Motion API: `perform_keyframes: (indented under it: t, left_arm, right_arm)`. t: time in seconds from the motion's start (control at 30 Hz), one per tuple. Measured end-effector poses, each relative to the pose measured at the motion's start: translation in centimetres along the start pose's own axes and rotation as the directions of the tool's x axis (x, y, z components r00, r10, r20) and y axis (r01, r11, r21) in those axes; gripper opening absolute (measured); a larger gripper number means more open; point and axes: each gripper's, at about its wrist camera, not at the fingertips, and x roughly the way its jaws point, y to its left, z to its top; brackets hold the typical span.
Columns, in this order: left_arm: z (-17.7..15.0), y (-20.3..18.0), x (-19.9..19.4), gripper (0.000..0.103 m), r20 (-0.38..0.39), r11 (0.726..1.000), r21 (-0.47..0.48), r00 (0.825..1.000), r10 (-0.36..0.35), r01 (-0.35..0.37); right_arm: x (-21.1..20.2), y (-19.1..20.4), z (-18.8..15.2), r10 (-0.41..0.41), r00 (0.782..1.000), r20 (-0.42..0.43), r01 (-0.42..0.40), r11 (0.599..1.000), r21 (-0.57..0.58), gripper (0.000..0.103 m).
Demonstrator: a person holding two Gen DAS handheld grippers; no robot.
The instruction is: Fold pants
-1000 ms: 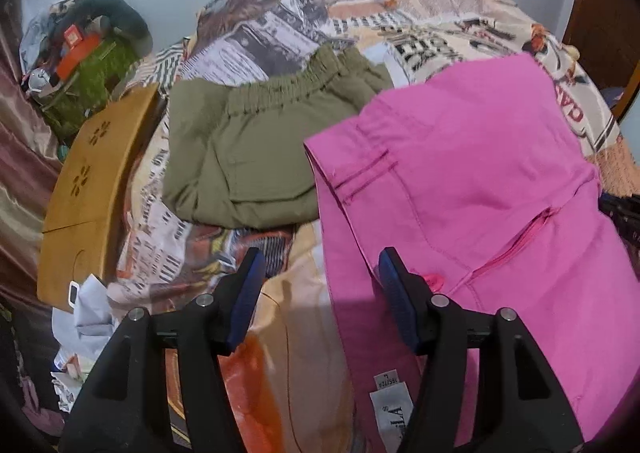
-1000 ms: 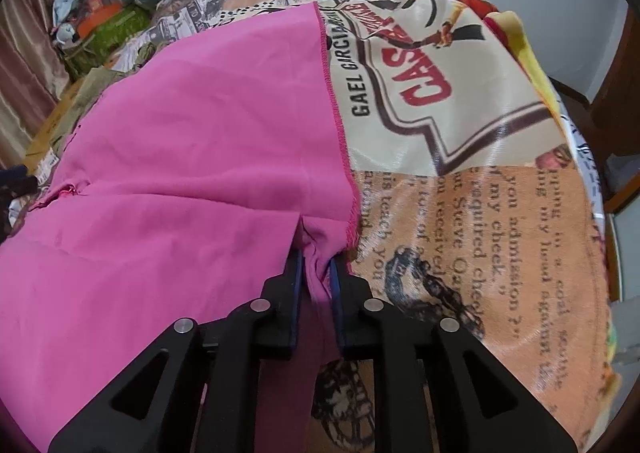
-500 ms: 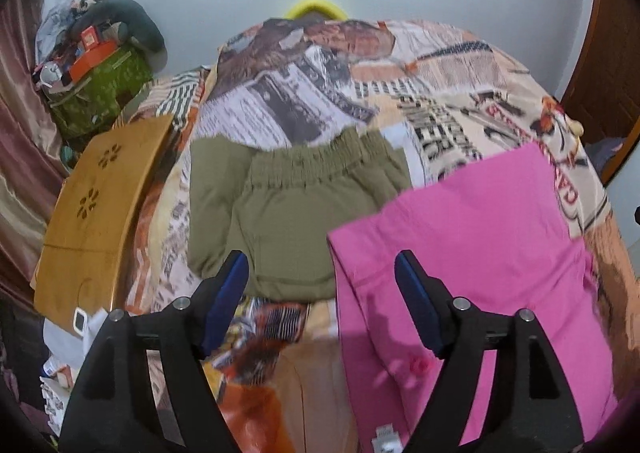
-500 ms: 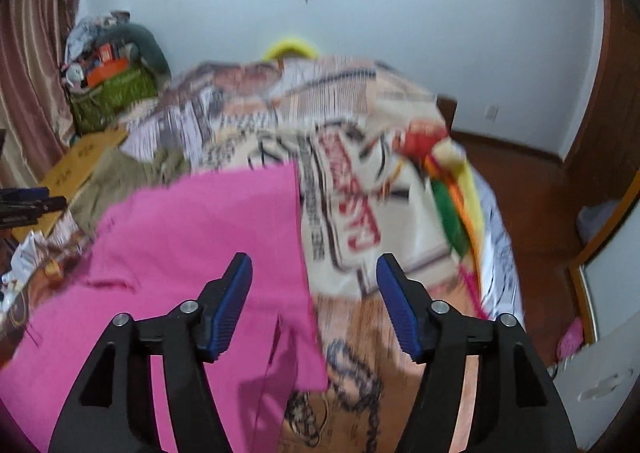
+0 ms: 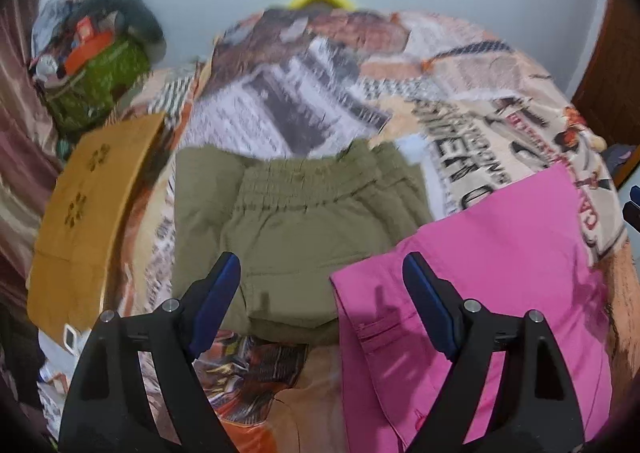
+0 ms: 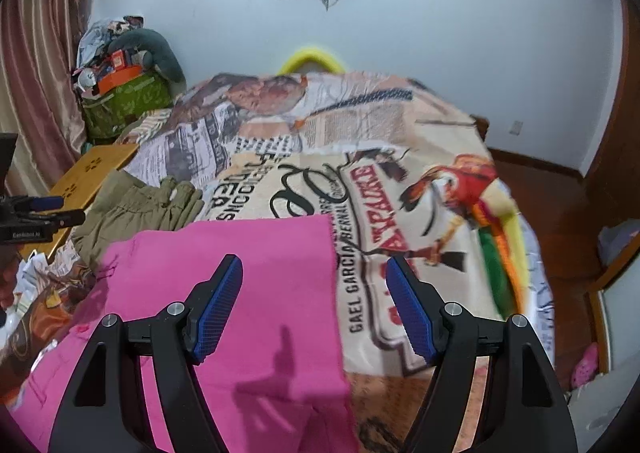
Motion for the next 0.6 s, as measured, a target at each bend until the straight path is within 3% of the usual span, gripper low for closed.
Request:
perform_keyframes:
  t: [0.2, 0.3, 0.43, 0.6]
  left_arm:
    - [-0.9, 0.5, 4.4, 0.084, -0.102, 0.997, -0.057, 0.994, -0.048, 0.042]
    - [-1.2, 0.6, 6.6, 0.084, -0.164, 0.991, -0.102, 0.982, -0.097, 0.081]
    - [-1.6, 0.6, 8.0, 0.082, -0.178, 0.984, -0.137, 0.974, -0.141, 0.117]
    - [-1.7, 0.2, 8.0, 0.057, -0.162, 0.98, -0.119, 0.971, -0.175, 0.157]
  right_arm:
    - [3.9, -1.0, 0.0, 0.0, 0.997, -0.072, 0.001, 1.0, 0.005, 0.071]
    - [5.6, -1.7, 0.4, -0.003, 0.997, -0.081, 0.005, 1.0, 0.015, 0.071]
    - [7.3, -1.8, 0.9, 0.025, 0.996, -0.086, -0.023, 0.999, 0.032, 0.071]
    - [9.6, -0.8, 0.8, 0.022, 0.992, -0.122, -0.02, 1.0, 0.021, 0.064]
